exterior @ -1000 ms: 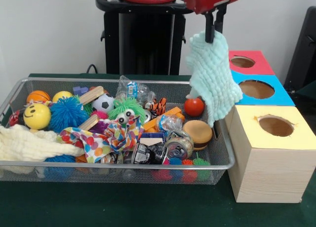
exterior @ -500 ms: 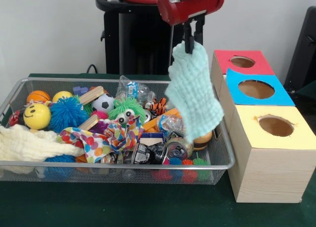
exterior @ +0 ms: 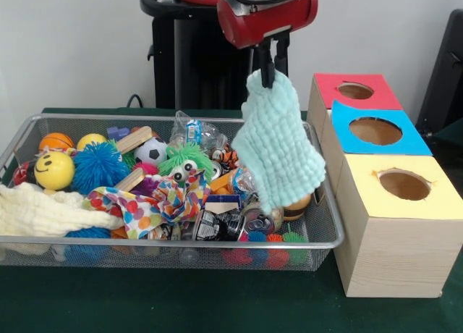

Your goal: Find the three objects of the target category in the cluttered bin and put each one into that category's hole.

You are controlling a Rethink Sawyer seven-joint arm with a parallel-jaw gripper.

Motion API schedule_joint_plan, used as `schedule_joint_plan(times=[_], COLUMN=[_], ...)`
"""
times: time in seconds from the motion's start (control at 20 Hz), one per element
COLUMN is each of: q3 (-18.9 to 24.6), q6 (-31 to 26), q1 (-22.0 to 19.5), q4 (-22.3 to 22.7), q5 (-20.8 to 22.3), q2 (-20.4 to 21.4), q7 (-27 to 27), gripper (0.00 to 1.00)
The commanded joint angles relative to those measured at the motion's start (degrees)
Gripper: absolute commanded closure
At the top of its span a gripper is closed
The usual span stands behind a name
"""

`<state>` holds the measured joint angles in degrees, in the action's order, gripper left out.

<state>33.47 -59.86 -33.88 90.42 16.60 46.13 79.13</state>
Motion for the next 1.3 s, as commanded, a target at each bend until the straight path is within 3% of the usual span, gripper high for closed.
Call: schedule_joint_plan(times=[0.05,0.25,0.65,1.3], q3=[-1.46,-1.67,-1.69,-1.2], q6=[-4.22,-4.0,-10.54,-8.21], q1=[1.31,1.64,2.46,1.28], q4=[-1.94,-1.77,-7.5,-7.08], q5=[3.07,2.89,1.98,1.9], q2=[-1.43,-1.14,-2.68,-4.12], q7=[-0.99,-0.77,-1.32,-2.43], gripper=[1.0,1.0,1.0,1.0])
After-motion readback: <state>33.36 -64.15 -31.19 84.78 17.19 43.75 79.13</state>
